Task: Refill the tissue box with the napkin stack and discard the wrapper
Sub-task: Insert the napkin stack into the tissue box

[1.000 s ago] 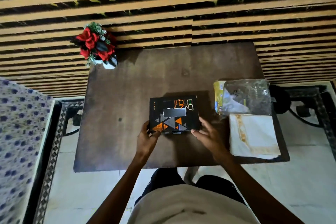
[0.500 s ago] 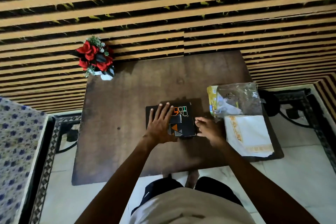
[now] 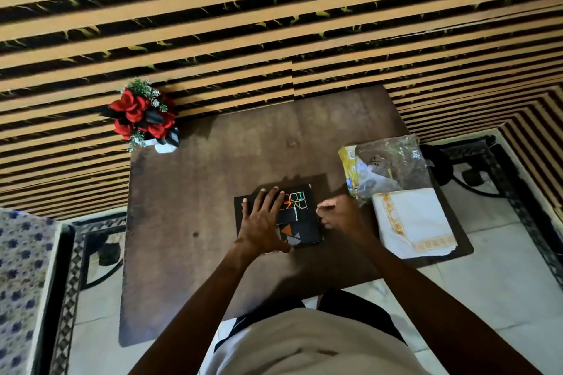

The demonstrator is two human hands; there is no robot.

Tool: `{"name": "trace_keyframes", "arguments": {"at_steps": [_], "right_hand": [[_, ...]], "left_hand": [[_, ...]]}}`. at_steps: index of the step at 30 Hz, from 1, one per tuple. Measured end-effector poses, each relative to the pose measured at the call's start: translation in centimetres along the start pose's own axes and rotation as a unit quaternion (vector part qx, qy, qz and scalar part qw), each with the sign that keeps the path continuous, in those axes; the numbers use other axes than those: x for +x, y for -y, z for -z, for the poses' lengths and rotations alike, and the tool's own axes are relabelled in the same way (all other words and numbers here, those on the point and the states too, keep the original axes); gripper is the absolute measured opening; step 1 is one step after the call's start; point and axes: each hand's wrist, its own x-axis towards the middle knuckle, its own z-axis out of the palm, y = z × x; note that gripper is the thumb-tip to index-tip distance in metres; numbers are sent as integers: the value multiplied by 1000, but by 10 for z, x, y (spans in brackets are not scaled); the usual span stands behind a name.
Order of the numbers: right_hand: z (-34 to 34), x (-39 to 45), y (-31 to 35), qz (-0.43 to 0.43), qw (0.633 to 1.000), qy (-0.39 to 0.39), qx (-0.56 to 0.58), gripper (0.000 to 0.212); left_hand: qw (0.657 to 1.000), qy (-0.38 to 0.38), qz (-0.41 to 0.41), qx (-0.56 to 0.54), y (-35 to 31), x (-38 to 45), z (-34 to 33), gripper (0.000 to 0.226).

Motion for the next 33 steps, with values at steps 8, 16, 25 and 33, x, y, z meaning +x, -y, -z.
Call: {"name": "trace_keyframes", "arguments": {"at_steps": [8, 16, 25, 33], "right_hand": [[28, -15, -11, 67, 992, -63, -92, 13], [9, -24, -22, 127, 970, -106, -179, 48], [12, 0, -47, 68, 926, 18, -370, 58], [116, -22, -68, 23, 956, -255, -141, 37]], "left_hand": [[1000, -7, 0, -5, 0, 0, 0, 137], [992, -70, -30, -97, -38, 14, 9, 59], [995, -46, 41, -79, -80, 31, 13, 60], [995, 35, 97, 7, -107, 44, 4, 75]]}}
